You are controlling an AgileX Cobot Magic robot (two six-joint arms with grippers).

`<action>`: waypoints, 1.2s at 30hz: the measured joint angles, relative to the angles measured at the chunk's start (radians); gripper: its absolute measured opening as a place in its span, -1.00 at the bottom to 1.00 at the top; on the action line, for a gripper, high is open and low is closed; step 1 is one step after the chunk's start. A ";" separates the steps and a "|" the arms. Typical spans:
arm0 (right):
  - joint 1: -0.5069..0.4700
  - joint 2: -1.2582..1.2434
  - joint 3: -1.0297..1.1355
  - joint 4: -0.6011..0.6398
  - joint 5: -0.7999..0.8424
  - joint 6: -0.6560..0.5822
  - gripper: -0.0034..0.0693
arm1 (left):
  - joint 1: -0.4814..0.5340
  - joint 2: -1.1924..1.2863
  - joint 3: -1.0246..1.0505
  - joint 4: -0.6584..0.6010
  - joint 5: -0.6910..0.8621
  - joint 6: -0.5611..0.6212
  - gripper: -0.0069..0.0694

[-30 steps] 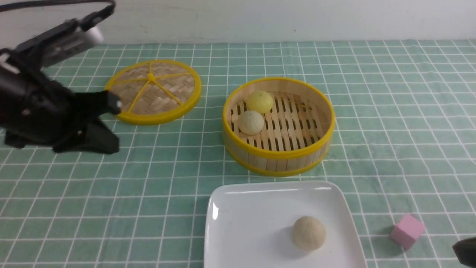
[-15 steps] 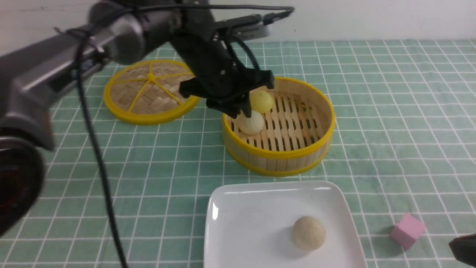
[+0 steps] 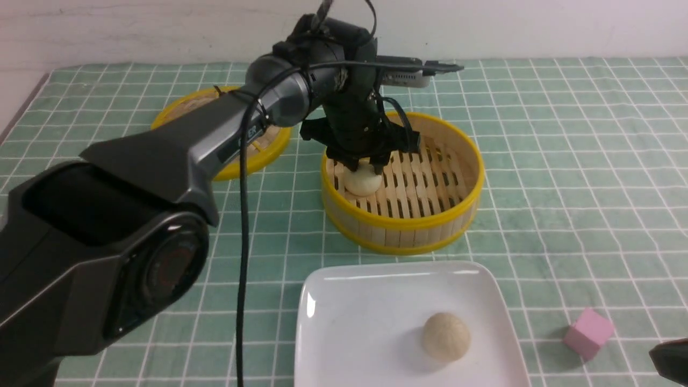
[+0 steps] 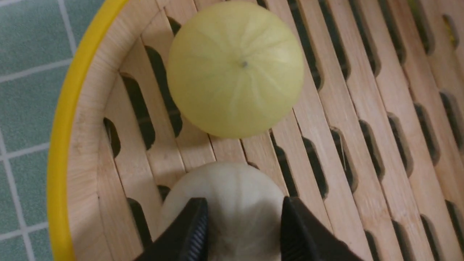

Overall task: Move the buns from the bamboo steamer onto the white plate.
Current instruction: 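Reach into the bamboo steamer and grasp a bun with the left gripper, then carry the bun from the bamboo steamer to the plate with the left gripper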

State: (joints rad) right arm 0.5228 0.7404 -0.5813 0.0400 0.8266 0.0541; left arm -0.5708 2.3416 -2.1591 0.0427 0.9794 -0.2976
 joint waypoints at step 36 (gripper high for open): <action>0.000 -0.001 0.004 0.000 -0.002 0.000 -0.85 | -0.269 -0.461 0.764 -0.016 -0.042 -0.213 -0.46</action>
State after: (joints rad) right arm 0.5228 0.7397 -0.5775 0.0400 0.8244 0.0541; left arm -0.8397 1.8804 -1.3951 0.0265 0.9374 -0.5107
